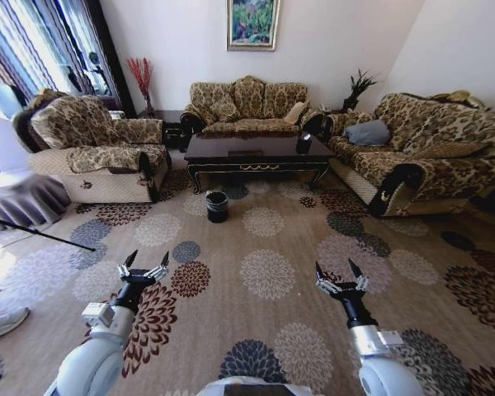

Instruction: Move to the front of the table and pick up the trash from the floor, then place it into the trash bin.

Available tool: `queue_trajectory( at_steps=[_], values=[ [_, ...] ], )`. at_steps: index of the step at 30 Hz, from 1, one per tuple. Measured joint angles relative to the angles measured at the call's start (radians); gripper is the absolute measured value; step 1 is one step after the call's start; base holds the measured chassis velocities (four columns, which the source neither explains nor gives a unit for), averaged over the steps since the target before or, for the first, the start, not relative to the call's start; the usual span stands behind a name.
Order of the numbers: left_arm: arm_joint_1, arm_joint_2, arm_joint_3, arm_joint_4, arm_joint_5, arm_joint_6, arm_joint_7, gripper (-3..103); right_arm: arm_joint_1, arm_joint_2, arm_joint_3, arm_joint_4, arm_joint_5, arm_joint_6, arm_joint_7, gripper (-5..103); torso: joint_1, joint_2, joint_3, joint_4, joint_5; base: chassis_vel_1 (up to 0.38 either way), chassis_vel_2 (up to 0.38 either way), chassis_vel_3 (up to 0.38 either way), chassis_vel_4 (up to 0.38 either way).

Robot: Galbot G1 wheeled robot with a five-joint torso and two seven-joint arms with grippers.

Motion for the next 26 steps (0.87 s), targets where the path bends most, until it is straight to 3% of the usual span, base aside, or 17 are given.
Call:
queue_trajectory(
  at_steps=[26],
  values=[
    [0.0, 0.0, 0.0, 0.0, 0.0, 0.0, 0.0, 100, 0.0, 0.0, 0.0, 0.0, 0.0, 0.0, 0.0, 100, 0.0, 0.0, 0.0, 0.0, 0.0, 0.0, 0.0, 0.0, 0.0]
  ],
)
